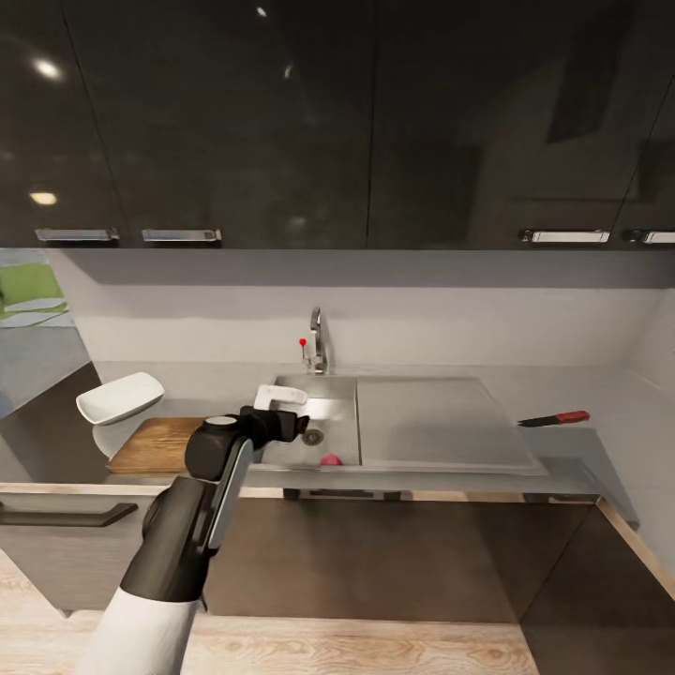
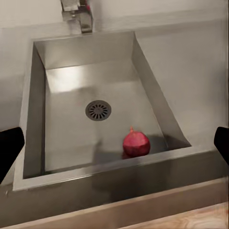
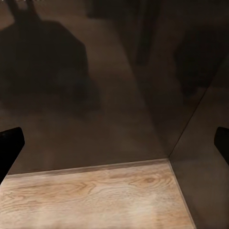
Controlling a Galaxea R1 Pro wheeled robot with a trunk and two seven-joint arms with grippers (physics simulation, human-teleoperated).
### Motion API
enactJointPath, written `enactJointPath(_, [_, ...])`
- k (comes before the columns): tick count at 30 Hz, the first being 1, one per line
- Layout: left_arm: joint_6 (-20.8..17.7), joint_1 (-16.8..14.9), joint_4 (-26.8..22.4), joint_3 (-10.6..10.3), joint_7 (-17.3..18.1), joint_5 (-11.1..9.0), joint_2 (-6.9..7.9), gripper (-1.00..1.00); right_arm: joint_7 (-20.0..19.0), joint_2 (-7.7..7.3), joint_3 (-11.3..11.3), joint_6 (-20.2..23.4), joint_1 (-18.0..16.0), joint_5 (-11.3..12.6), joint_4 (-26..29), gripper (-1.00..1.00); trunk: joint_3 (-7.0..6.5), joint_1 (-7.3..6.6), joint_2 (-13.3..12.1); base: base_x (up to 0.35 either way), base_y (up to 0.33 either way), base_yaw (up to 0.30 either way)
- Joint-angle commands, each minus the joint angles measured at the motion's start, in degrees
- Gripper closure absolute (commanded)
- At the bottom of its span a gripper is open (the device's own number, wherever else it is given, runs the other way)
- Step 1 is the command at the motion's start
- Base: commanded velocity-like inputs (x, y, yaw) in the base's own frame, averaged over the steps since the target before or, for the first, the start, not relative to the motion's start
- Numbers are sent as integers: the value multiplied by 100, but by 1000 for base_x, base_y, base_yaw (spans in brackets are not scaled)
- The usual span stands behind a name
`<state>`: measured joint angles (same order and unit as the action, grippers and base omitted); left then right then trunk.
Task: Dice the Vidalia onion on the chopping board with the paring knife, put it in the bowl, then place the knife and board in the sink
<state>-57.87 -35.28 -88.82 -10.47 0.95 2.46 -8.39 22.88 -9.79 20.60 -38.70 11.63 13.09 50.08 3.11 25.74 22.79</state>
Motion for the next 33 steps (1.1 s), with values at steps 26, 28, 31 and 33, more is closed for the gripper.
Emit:
enactJointPath(26, [-19,-23,723,-17,10,-97,148,-100,23,320,29,-24,-3,79,-1168,-100,12,4,13,194,-94,0])
enactJointPath(28, [-16,-19,796,-13,10,-97,155,-100,23,320,26,-24,-3,80,-1172,-100,16,4,13,52,-50,0])
enactJointPath(31, [-14,-10,998,-9,10,-97,178,-100,23,320,18,-23,-3,80,-1173,-100,36,4,13,17,-16,0])
enactJointPath(33, [-9,-7,1143,-8,10,-97,200,-100,23,320,16,-23,-3,80,-1173,-100,52,4,13,6,-5,0])
